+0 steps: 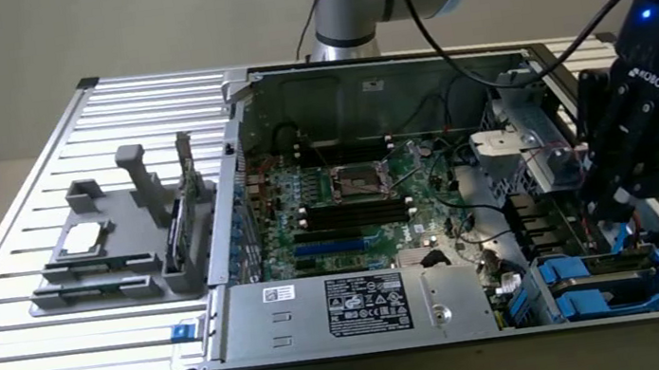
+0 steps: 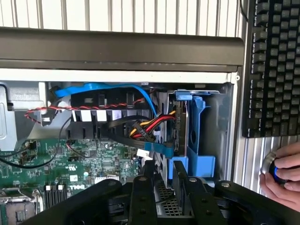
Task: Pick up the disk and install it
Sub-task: 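Insert the second disk wire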
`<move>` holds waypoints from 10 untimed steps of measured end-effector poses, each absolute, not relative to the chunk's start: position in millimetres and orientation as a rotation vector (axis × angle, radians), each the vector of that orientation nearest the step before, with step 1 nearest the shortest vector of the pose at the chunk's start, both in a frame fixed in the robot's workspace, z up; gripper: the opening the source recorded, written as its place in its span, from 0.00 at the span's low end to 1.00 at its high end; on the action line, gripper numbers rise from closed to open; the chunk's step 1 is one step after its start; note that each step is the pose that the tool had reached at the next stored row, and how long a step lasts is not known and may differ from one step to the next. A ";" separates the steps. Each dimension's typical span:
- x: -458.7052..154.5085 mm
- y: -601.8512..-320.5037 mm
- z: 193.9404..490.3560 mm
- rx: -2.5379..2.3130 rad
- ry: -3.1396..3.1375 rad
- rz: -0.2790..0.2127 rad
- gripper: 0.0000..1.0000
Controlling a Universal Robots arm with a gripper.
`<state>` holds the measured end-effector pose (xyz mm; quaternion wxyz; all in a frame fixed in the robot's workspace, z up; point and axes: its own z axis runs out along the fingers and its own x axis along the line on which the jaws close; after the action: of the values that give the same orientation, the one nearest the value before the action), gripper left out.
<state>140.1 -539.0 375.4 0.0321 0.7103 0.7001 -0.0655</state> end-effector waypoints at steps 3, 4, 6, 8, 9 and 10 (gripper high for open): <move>141.6 -539.0 376.0 2.194 2.136 -0.214 0.31; 142.1 -538.8 376.2 2.196 2.130 -0.217 0.31; 143.6 -538.2 376.2 2.200 2.119 -0.222 0.31; 145.2 -537.7 376.0 2.204 2.108 -0.227 0.31; 146.2 -537.4 376.1 2.206 2.104 -0.230 0.31; 147.1 -537.1 376.1 2.207 2.100 -0.232 0.31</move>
<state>147.1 -537.1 376.1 0.0432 0.7216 0.6868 -0.0758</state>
